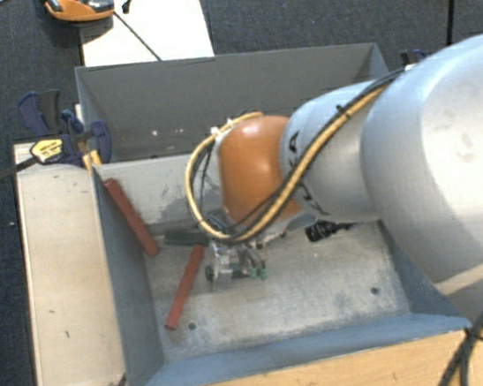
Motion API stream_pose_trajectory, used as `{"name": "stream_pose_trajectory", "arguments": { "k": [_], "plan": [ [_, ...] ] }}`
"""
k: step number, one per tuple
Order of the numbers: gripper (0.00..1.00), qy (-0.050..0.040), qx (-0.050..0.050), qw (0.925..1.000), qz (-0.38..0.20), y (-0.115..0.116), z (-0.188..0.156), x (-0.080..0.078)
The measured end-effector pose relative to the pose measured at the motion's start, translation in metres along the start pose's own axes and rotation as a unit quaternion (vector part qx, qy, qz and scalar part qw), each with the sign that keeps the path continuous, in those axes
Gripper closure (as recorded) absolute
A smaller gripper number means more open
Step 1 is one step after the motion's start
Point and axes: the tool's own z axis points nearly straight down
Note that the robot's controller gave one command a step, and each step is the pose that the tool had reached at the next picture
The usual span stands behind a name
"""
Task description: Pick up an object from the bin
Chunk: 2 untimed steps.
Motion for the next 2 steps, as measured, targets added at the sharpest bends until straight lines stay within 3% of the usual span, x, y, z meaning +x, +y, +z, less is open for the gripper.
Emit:
{"name": "stream_pose_trajectory", "arguments": {
  "k": [1, 2],
  "plan": [
    [1.00, 0.0030, 0.001, 0.9999, 0.010, -0.003, -0.062, 0.003],
    [1.00, -0.0013, 0.000, 0.9999, 0.013, -0.015, -0.235, 0.021]
  ]
}}
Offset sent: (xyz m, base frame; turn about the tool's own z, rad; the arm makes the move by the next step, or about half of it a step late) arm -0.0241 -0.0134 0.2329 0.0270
